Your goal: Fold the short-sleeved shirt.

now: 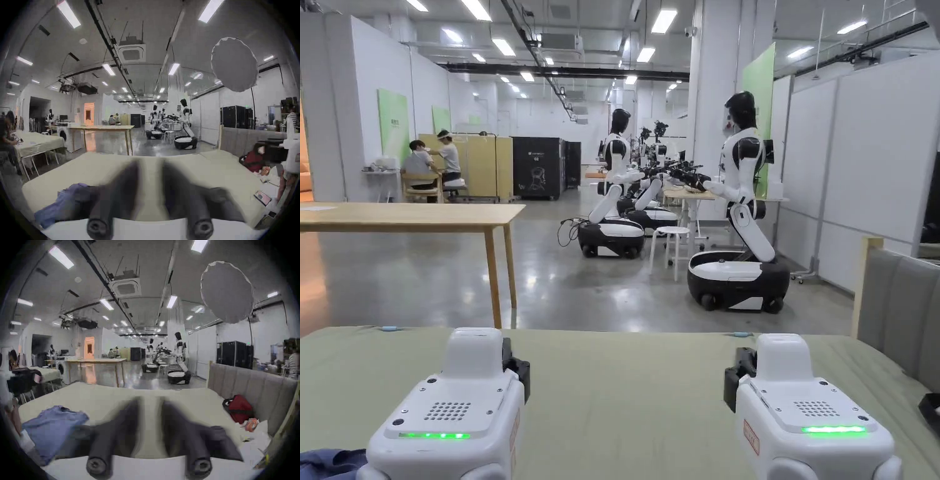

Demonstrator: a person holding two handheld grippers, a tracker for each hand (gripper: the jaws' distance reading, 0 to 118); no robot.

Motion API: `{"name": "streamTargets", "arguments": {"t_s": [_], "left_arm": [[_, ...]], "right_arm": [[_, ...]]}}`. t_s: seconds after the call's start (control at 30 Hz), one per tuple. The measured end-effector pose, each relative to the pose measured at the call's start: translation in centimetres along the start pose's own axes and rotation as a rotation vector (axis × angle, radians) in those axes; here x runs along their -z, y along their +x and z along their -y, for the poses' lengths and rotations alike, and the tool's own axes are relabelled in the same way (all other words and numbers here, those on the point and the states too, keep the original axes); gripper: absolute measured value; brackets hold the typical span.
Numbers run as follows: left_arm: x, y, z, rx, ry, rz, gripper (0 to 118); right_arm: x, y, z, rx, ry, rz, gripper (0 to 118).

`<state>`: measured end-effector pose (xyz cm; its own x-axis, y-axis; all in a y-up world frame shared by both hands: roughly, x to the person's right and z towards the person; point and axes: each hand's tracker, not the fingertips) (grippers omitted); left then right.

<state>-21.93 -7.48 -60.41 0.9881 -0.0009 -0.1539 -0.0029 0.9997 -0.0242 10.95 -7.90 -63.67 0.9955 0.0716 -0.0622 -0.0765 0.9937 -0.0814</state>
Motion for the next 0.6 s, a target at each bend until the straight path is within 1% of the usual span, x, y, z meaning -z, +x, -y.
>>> {"name": "streamTargets", "arguments": {"t_s": [0.03, 0.1, 0.2, 0.27, 0.33, 0.43, 0.53, 0.6], "left_arm": [[0.0, -0.2, 0.2, -0.009, 0.012, 0.005, 0], [0.2, -1.0, 0.2, -0.041, -0.007, 0.062, 0], [0.2, -1.8, 0.3, -0.011, -0.002, 0.018, 0], [0.0, -3.4, 0.2, -0.026, -0.008, 0.006, 0], [-0.4, -5.4, 0.1, -0.022, -0.013, -0.029, 0], [-1.6, -9.9, 0.1, -0.008, -0.023, -0.12, 0], [-3.1, -15.5, 0.4, -0.022, -0.055, -0.212, 0], [-3.5, -19.5, 0.8, -0.025, -0.141, -0.279, 0]], "right_arm": [[-0.2, 0.1, 0.0, 0.012, 0.017, -0.012, 3], [-0.6, 0.5, -0.1, 0.034, 0.017, -0.053, 3], [-0.5, 0.3, -0.2, 0.008, 0.022, -0.036, 3], [-0.4, -0.3, -0.2, 0.01, 0.021, -0.05, 3], [0.0, -1.6, -0.2, 0.012, 0.022, -0.076, 3], [0.7, -5.3, 0.0, 0.006, 0.017, -0.148, 3], [1.3, -10.5, 0.4, 0.005, 0.001, -0.265, 3], [1.3, -14.2, 1.1, -0.003, -0.017, -0.356, 3]]}}
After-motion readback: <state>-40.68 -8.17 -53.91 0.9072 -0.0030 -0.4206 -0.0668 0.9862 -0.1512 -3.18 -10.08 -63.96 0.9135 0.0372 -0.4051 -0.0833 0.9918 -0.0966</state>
